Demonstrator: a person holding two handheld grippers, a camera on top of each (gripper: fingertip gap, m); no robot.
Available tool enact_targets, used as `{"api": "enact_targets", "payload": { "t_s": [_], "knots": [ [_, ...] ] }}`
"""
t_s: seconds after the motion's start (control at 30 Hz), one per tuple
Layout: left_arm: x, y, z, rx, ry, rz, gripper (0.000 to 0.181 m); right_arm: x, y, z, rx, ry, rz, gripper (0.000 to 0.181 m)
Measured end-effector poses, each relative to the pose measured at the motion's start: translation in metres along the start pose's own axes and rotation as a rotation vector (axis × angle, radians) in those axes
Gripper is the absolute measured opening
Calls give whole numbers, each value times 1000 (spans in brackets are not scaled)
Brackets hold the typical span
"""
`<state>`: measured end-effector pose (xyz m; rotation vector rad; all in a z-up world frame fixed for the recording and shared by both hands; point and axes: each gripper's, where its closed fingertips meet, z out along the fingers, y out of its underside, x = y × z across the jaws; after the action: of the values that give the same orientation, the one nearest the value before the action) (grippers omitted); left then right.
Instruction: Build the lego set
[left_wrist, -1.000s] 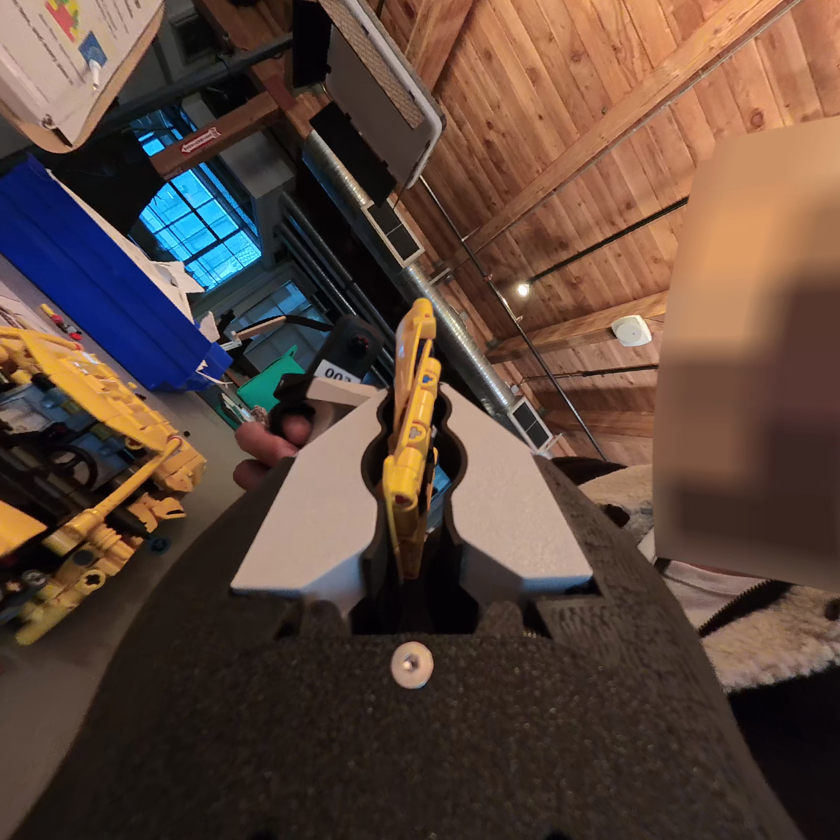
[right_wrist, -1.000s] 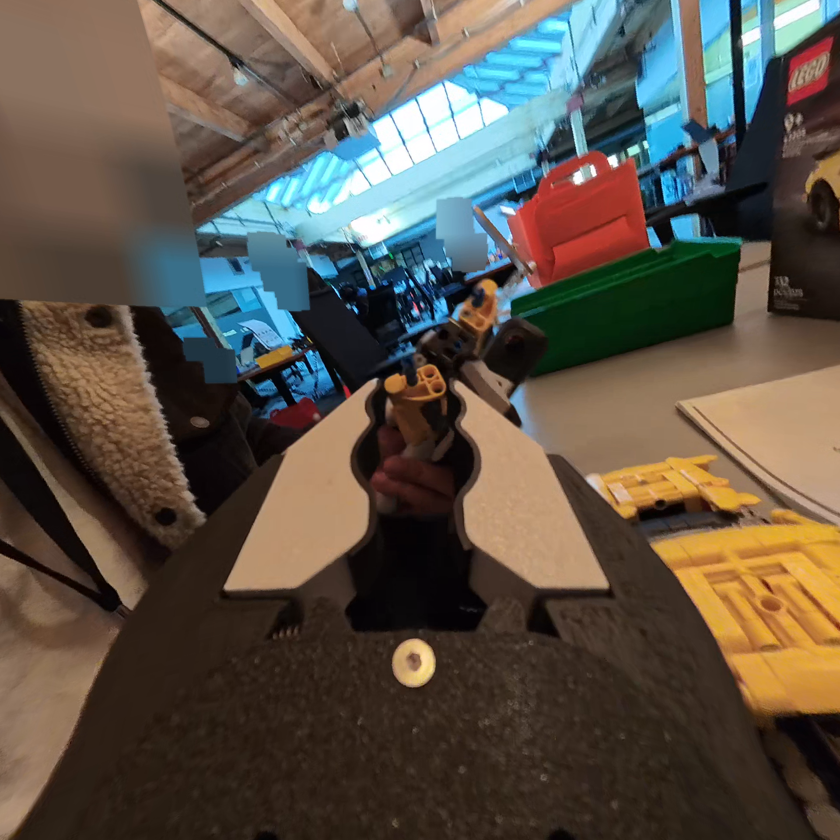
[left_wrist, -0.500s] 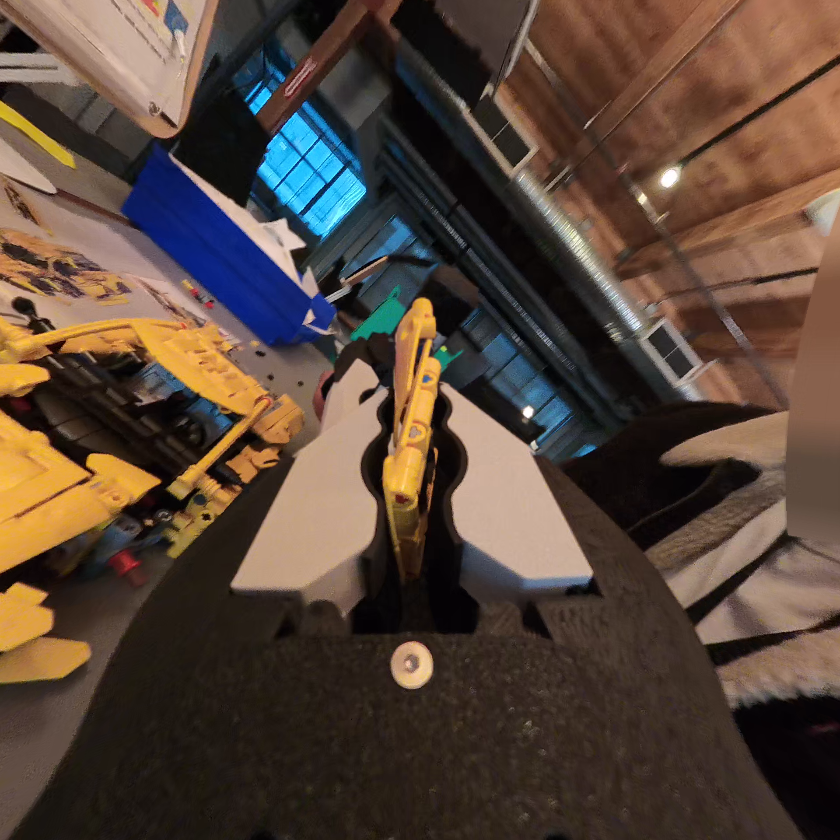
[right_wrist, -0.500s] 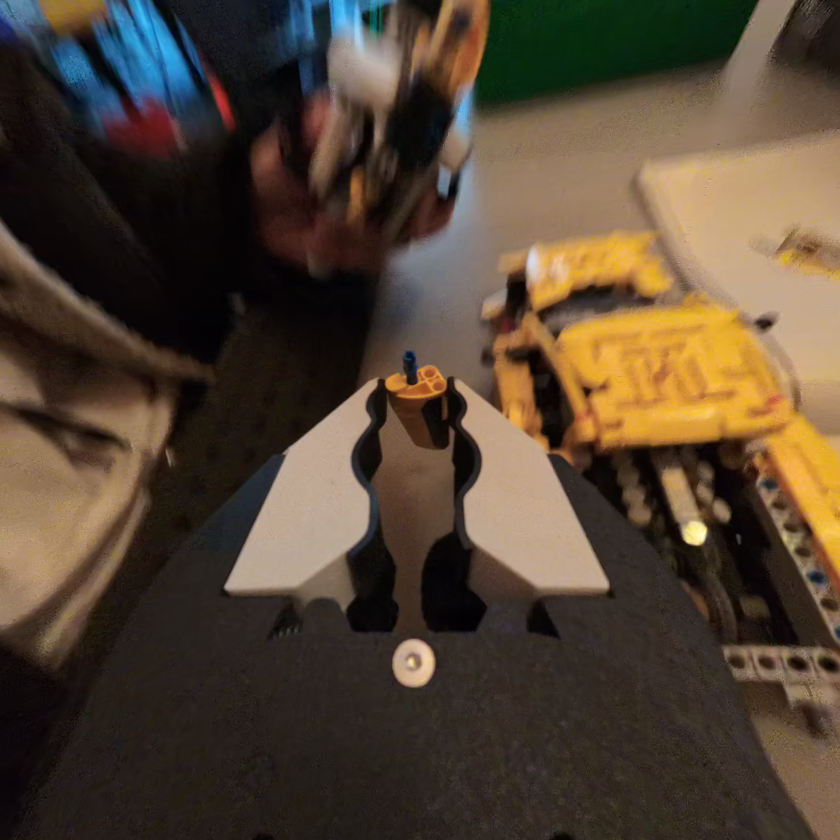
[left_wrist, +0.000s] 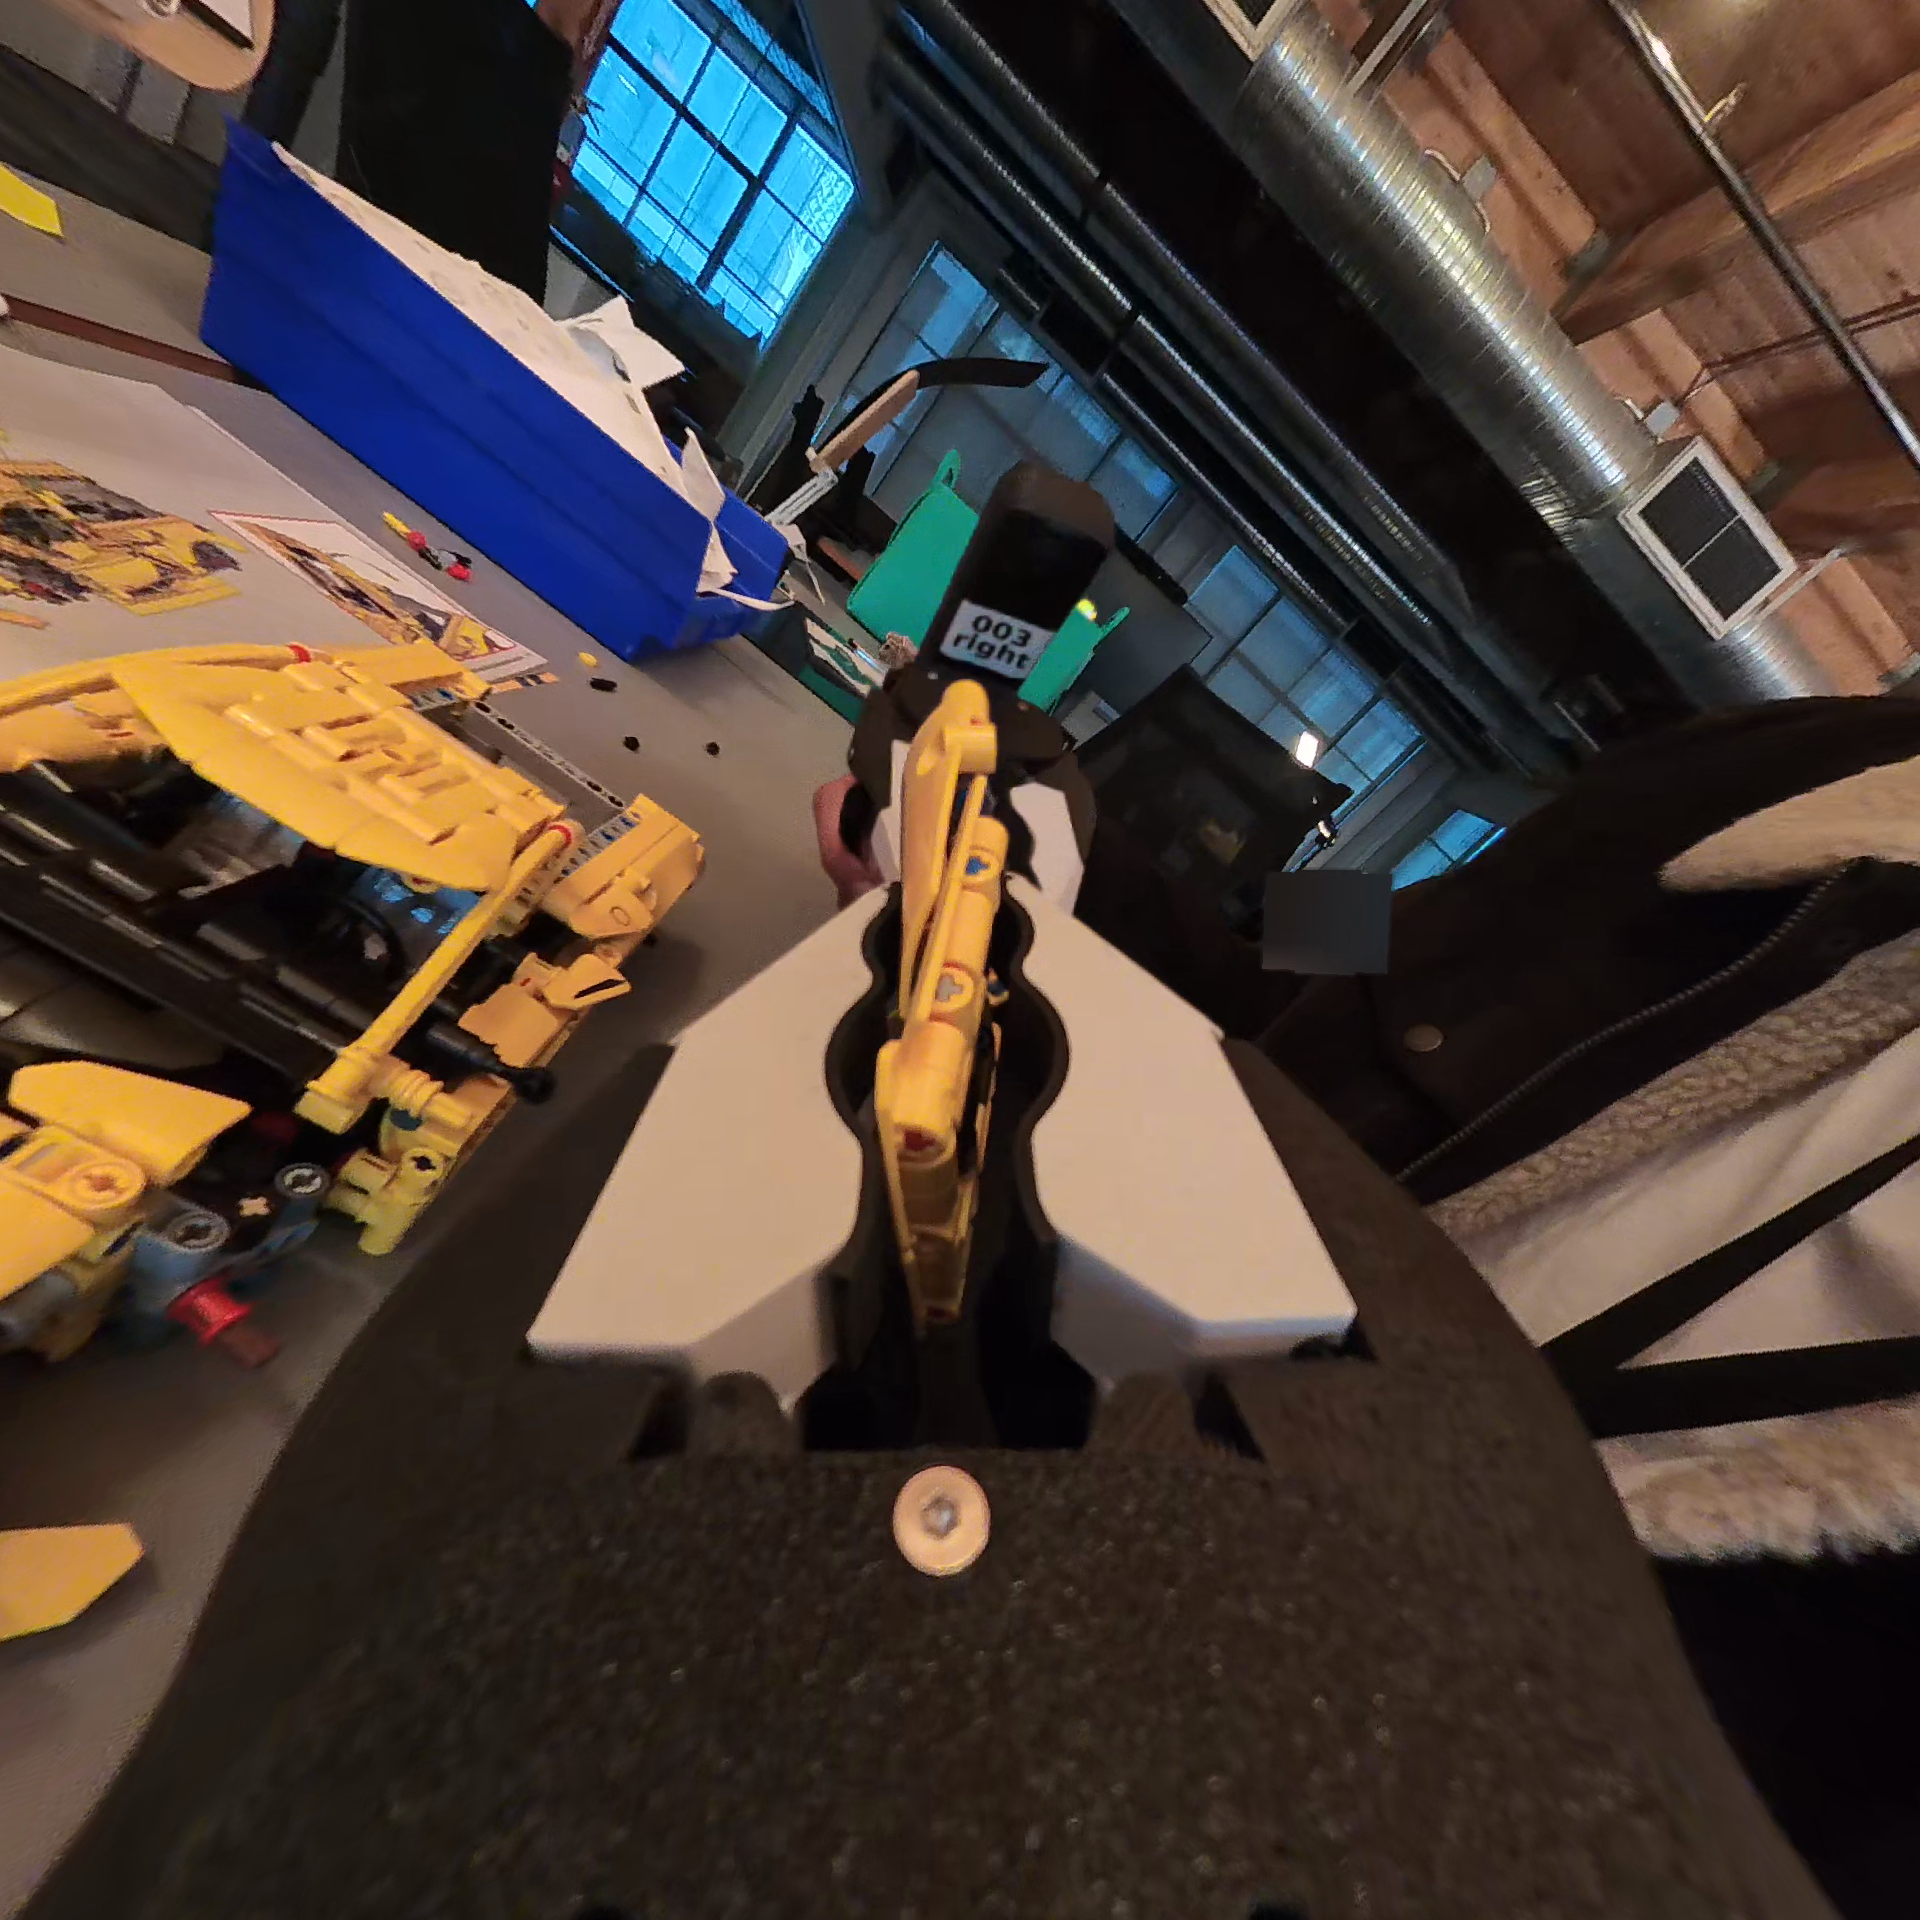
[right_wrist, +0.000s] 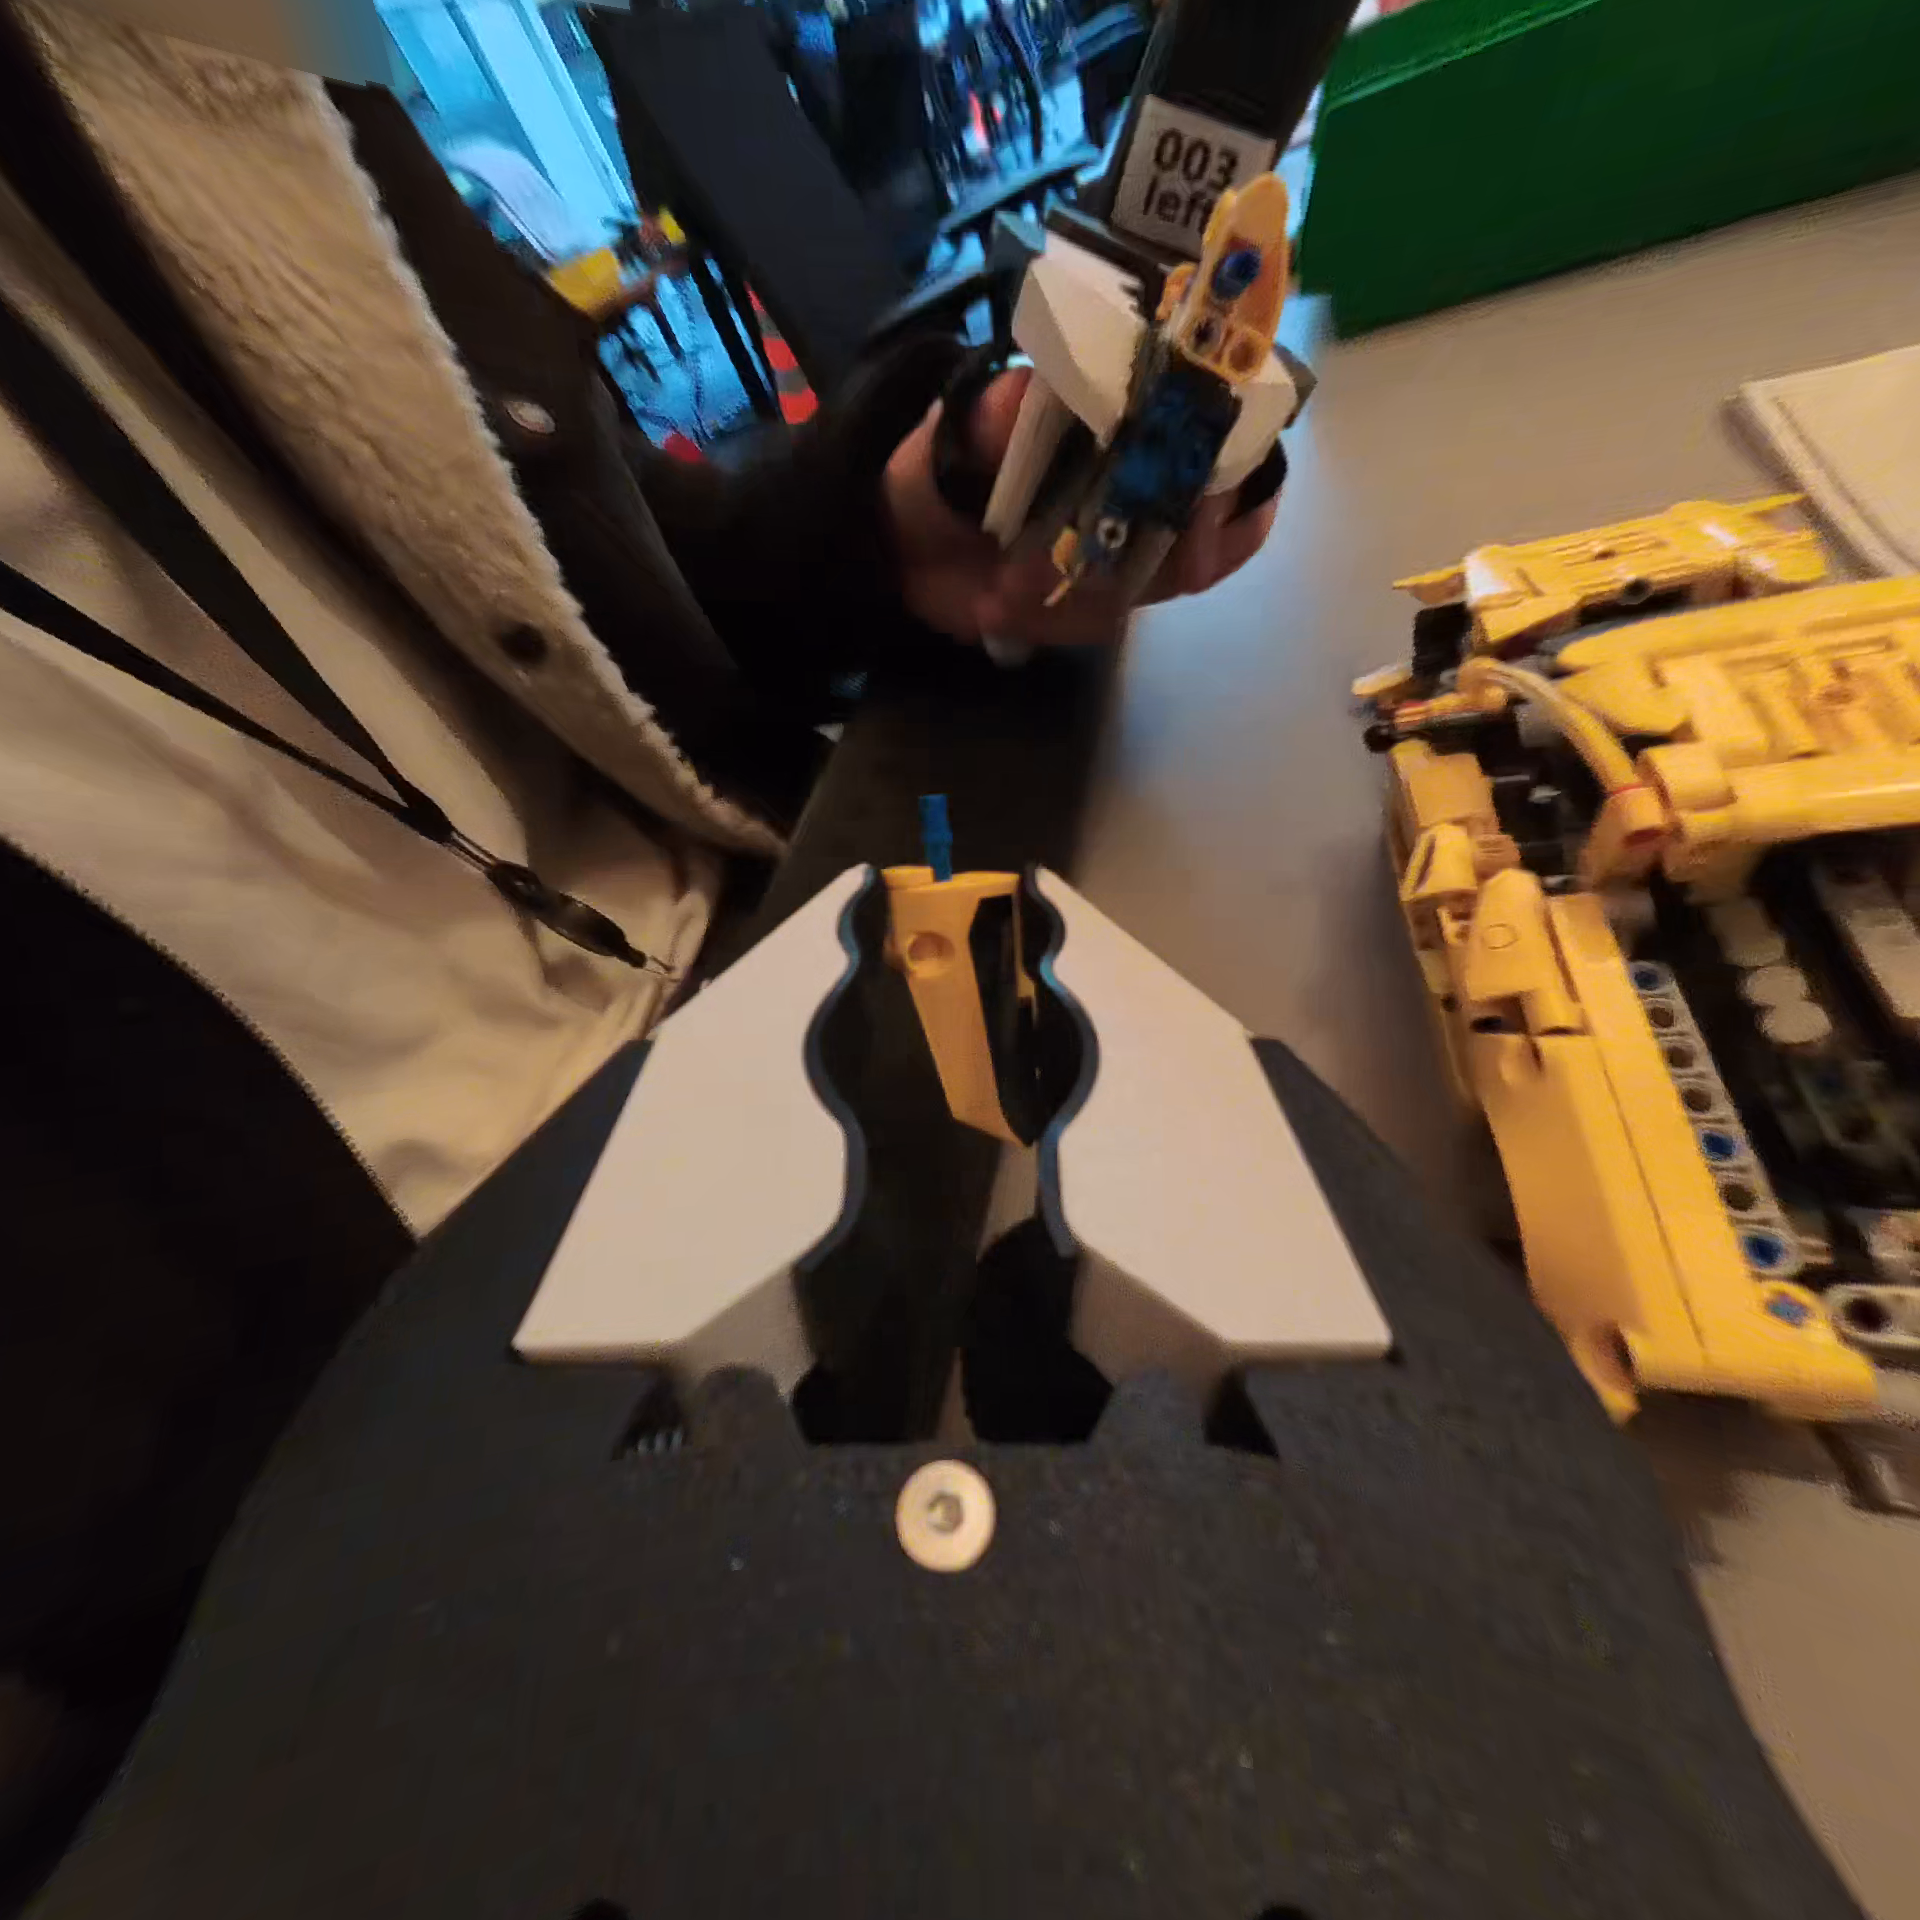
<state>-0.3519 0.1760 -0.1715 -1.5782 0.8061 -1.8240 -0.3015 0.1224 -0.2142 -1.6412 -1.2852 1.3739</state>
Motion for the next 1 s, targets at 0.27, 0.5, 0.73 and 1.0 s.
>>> {"api": "enact_targets", "payload": {
  "t_s": [0.27, 0.5, 0.73, 1.0],
  "knots": [
    [3, 7, 4, -35, 6, 16, 14, 19, 31, 6, -75, 60, 329, 26],
    [4, 7, 5, -32, 13, 10, 14, 17, 27, 40, -8, 80, 657, 26],
    [5, 5, 4, -23, 22, 1, 14, 20, 47, 24, -108, 215, 568, 25],
    [8, 9, 12, -29, 46, -33, 14, 3, -71, -12, 598, -20, 390, 25]
  ]
}}
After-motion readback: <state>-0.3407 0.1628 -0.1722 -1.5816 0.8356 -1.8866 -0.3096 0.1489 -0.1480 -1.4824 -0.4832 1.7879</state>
